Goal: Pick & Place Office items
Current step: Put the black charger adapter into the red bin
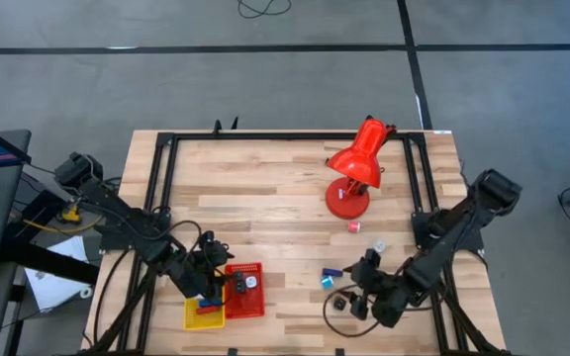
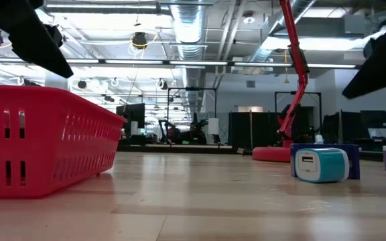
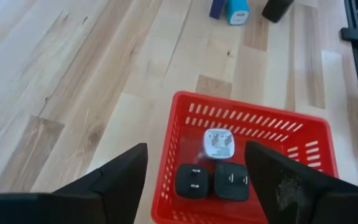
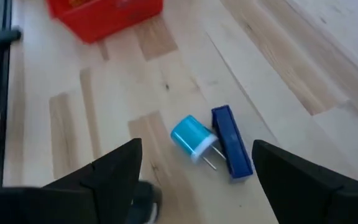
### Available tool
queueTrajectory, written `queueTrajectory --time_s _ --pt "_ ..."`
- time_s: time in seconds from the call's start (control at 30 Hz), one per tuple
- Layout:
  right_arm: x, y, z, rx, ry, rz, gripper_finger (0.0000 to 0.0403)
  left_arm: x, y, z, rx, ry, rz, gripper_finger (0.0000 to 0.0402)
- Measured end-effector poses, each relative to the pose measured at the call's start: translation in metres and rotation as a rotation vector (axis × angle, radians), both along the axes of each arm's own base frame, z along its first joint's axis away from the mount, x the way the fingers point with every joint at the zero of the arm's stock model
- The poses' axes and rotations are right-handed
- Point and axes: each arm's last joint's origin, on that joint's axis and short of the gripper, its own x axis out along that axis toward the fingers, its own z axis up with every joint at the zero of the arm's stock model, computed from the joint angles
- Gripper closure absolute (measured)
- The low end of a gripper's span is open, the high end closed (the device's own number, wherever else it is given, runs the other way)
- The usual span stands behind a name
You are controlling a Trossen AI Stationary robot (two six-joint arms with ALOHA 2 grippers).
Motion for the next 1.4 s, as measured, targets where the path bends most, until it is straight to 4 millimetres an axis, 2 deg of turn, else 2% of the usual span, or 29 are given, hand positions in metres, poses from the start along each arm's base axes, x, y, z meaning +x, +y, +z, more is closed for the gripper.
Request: queueTrajectory --time_s 0.1,0.3,0.57,0.8,1.13,1.4 --pt "0.003 0.003 -0.002 0.068 -0.023 -0.036 0.0106 0.0 0.0 0.0 -0.005 -0.006 0.0 0.0127" --pt "-0.002 0.023 0.0 0.081 -0.063 0.096 0.0106 0.001 -0.001 0.001 -0.009 -0.011 0.0 0.0124" --pt "-0.009 0.036 -0.024 0.119 0.017 0.093 0.0106 0.002 -0.002 0.002 -0.021 -0.029 0.002 0.0124" --pt "-0.027 0.055 -0.035 0.118 0.028 0.098 0.0106 0.005 -0.004 0.005 -0.056 -0.071 0.003 0.0124" --pt "-0.034 0.067 -0.092 -0.047 -0.047 0.021 0.0106 0.009 -0.008 0.011 -0.111 -0.134 0.003 0.0124" --pt "-0.021 0.079 -0.111 -0.14 -0.151 -0.015 0.0106 0.01 -0.008 0.012 -0.119 -0.143 0.003 0.0124"
